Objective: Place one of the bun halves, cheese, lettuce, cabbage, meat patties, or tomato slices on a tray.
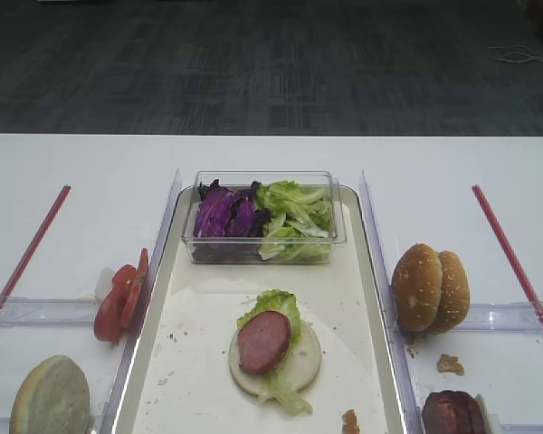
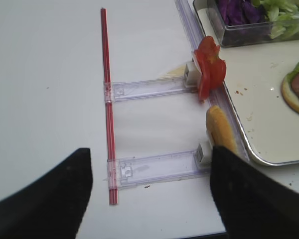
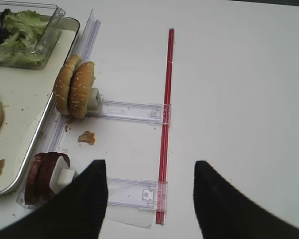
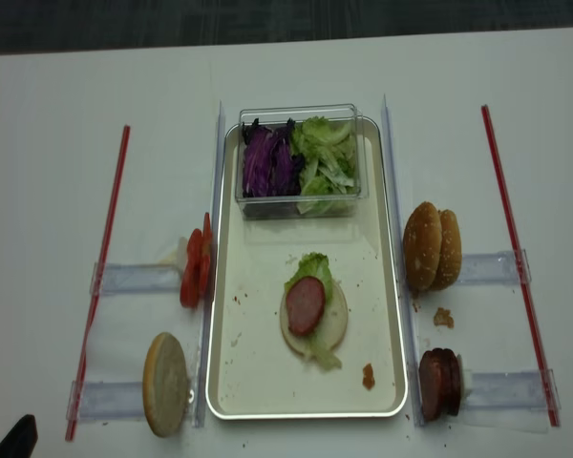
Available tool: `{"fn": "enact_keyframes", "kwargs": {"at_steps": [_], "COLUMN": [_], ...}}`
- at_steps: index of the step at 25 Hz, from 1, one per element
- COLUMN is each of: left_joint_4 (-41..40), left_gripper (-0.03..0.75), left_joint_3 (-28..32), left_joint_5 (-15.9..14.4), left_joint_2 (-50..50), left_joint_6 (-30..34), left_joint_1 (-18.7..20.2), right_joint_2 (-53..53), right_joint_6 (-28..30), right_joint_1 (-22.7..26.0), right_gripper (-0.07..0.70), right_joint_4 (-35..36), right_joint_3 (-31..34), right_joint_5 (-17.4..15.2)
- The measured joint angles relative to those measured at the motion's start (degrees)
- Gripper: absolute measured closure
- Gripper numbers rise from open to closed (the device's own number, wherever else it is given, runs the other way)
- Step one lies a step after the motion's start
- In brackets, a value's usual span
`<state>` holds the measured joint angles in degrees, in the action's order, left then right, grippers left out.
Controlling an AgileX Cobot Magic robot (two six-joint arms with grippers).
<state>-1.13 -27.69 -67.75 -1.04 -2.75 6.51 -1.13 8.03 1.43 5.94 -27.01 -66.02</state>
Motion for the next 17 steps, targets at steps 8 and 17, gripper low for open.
{"fn": "enact_keyframes", "kwargs": {"at_steps": [8,17], "left_joint_4": [0.0,0.0], "left_gripper": [0.242,0.242], "left_joint_3": [0.0,0.0], "left_joint_5": [0.0,0.0], "left_joint_2": [0.0,0.0], "left_joint_6": [0.0,0.0], "left_joint_1": [0.0,0.0], "right_joint_2": [0.0,0.0], "right_joint_6": [0.0,0.0], "right_joint_1": [0.0,0.0], "right_gripper": [0.219,0.219], "right_joint_4": [0.1,0.1], "right_joint_3": [0.0,0.0], "right_joint_5": [0.0,0.0]}}
